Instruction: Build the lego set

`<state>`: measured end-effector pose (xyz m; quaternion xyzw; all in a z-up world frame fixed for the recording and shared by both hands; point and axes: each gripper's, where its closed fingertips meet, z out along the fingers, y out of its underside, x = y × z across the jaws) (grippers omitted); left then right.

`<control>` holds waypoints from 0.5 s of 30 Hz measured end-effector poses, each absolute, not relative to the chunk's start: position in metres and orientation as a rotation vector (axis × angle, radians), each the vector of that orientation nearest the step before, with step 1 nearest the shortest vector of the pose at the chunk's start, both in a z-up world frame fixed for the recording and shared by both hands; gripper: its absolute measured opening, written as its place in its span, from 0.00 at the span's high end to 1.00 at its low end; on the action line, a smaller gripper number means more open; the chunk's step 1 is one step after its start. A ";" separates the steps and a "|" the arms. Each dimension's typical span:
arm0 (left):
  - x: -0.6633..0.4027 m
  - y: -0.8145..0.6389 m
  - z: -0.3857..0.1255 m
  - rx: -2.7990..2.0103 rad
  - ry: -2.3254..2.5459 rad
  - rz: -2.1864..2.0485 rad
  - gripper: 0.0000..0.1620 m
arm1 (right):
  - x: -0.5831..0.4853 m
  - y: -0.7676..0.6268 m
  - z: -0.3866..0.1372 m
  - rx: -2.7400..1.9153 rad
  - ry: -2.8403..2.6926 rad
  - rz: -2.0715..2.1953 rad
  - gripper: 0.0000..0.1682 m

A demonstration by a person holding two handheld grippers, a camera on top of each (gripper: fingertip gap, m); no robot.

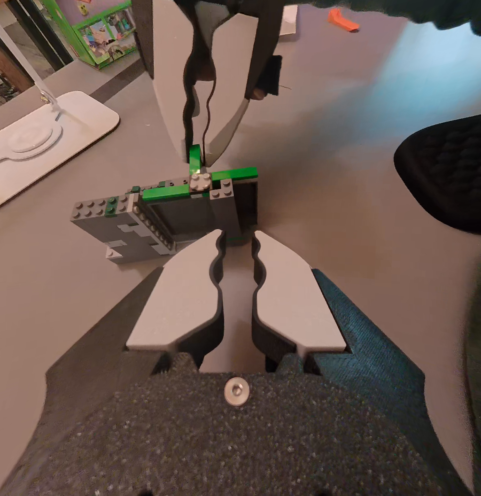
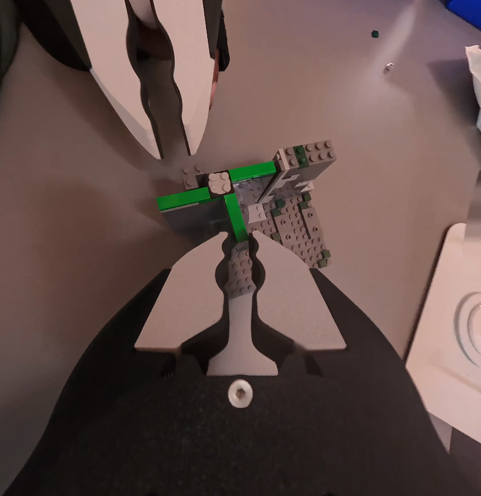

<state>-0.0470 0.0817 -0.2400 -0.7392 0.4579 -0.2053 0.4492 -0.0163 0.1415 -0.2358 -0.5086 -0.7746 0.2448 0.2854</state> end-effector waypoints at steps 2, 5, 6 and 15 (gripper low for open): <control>-0.046 0.085 -0.242 -1.831 1.138 -0.498 0.89 | -0.016 0.141 -0.235 -1.368 -2.041 0.634 0.93; -0.044 0.089 -0.244 -1.832 1.139 -0.486 0.88 | -0.015 0.142 -0.235 -1.385 -2.020 0.630 0.93; -0.044 0.090 -0.244 -1.831 1.139 -0.477 0.88 | -0.014 0.142 -0.235 -1.392 -2.014 0.633 0.92; -0.056 0.099 -0.249 -1.846 1.130 -0.376 0.88 | 0.019 0.156 -0.250 -1.575 -1.922 0.667 0.86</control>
